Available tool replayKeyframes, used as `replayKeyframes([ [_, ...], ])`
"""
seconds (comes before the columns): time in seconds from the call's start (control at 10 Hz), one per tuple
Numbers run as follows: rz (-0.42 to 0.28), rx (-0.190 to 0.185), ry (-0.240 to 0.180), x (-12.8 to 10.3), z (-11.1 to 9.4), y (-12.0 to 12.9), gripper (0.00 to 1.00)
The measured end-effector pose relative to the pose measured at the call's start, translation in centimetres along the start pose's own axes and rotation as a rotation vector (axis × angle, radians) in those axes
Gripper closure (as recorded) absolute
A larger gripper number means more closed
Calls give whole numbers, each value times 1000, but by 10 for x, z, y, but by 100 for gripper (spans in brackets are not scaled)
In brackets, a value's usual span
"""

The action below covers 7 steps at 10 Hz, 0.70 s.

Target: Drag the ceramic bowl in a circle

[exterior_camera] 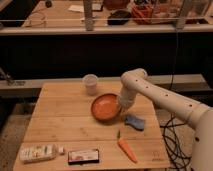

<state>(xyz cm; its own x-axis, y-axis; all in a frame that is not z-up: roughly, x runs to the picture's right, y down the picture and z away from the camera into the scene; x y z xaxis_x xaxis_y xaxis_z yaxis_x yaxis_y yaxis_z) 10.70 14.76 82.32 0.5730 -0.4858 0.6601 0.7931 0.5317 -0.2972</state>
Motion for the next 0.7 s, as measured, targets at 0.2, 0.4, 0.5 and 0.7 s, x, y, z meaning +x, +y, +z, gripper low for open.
replayKeyframes([
  [0.2,19,-2,-7,-18,-3,27,100],
  [0.4,19,-19,-37,-42,0,50,100],
  [0.5,10,-34,-55,-52,4,55,100],
  [0.7,-44,-57,-98,-75,18,46,100],
])
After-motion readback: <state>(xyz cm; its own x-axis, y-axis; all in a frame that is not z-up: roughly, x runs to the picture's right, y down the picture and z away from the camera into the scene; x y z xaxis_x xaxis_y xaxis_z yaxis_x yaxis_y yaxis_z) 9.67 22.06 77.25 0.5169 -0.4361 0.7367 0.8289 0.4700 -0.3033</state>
